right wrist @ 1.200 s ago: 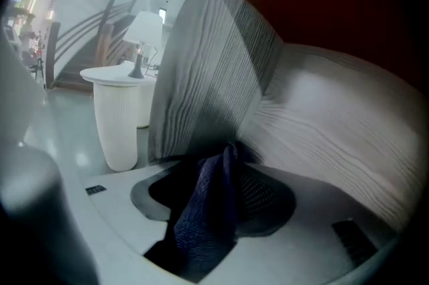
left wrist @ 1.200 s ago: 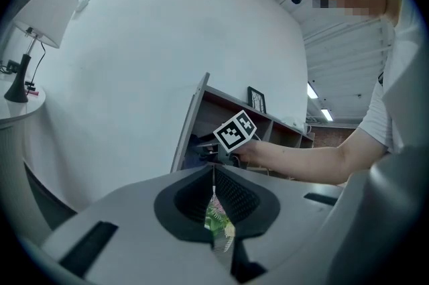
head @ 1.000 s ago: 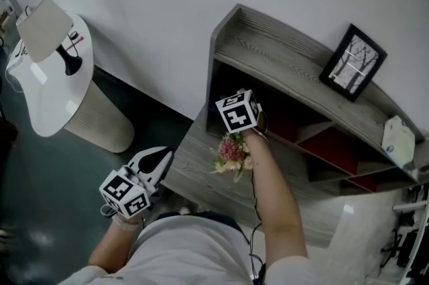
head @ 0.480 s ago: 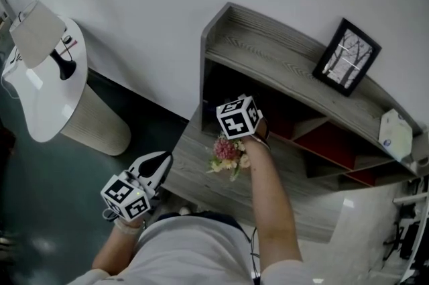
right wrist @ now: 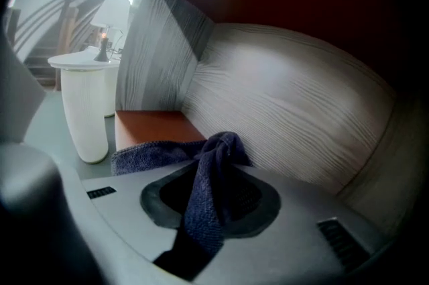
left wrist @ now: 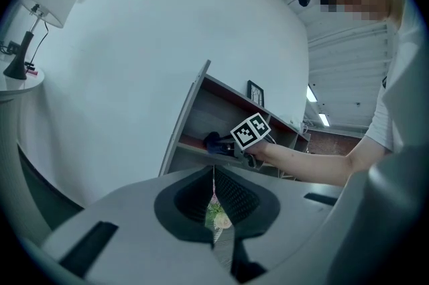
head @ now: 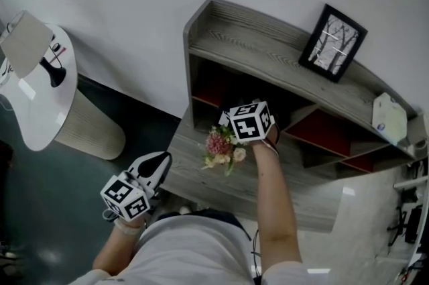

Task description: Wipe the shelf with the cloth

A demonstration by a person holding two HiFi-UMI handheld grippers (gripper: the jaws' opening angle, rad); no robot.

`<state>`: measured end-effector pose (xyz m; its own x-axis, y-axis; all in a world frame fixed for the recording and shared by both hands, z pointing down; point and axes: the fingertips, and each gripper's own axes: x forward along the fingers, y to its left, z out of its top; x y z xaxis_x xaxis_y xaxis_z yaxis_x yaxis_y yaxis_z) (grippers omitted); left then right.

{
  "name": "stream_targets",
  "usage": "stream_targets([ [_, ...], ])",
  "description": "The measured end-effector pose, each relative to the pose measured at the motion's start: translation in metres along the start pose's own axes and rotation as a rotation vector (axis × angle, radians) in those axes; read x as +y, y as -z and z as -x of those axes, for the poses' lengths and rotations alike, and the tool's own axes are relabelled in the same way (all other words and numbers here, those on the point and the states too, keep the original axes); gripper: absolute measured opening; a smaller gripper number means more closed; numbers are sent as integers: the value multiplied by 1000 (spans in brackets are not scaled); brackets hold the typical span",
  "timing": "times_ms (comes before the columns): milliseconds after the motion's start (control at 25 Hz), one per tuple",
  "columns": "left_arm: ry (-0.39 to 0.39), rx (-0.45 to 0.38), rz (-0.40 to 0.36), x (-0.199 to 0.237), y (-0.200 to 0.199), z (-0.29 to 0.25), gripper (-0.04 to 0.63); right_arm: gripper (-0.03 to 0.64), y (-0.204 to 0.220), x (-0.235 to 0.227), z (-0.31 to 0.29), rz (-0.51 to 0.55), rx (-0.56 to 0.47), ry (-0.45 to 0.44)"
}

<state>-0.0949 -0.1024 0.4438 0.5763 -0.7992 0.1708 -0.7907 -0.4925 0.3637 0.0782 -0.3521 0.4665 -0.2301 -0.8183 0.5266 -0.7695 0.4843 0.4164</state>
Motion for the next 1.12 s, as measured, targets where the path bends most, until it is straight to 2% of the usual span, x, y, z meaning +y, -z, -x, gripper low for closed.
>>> stream_targets([
  [160,22,11,8,-4,5,-4,17,91,23,-22,13,-38,47,93],
  [480,61,24,3,-9,6,-9,17,86,38,-32,26,-121,109,201],
  [880,93,54,1,-11,11,-14,17,84,55,-30,48,-192,138,233],
  [1120,113,70,-2,-13,12,-19,17,84,64,-25,64,-211,135,218],
])
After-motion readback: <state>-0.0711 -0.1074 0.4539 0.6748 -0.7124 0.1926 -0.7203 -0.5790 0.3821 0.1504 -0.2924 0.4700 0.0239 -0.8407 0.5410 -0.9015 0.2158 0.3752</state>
